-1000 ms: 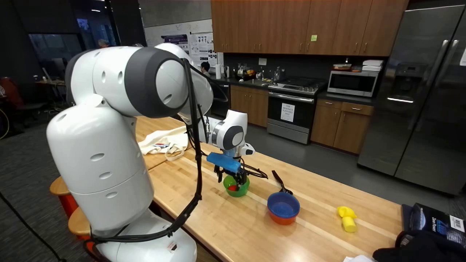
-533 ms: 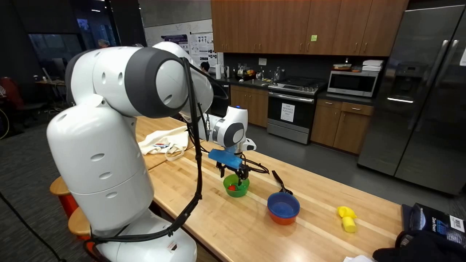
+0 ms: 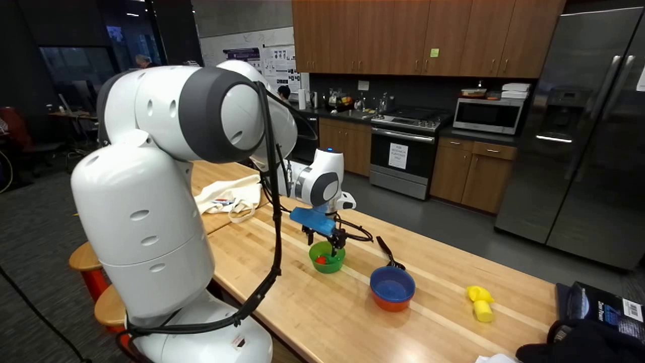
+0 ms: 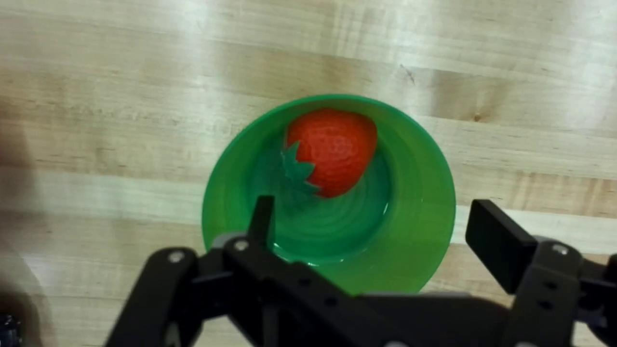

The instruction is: Put the strawberry from the green bowl inside the blue bowl.

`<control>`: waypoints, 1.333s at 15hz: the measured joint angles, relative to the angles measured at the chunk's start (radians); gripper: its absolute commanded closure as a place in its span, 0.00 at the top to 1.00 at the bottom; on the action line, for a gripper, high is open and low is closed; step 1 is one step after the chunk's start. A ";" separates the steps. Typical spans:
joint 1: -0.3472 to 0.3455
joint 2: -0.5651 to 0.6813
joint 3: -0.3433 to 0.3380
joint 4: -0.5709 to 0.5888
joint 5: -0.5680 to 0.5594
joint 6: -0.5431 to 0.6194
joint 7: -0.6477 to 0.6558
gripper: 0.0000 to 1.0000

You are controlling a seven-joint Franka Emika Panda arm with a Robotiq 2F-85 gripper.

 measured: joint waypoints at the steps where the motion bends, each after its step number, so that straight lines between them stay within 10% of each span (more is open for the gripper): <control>1: -0.001 0.004 -0.001 0.000 0.000 0.005 0.004 1.00; 6: -0.009 0.017 -0.012 0.000 0.000 0.013 0.013 1.00; 7: -0.011 0.019 -0.015 0.000 0.000 0.014 0.013 0.75; 20: -0.016 0.049 -0.019 0.009 -0.001 0.015 0.031 0.00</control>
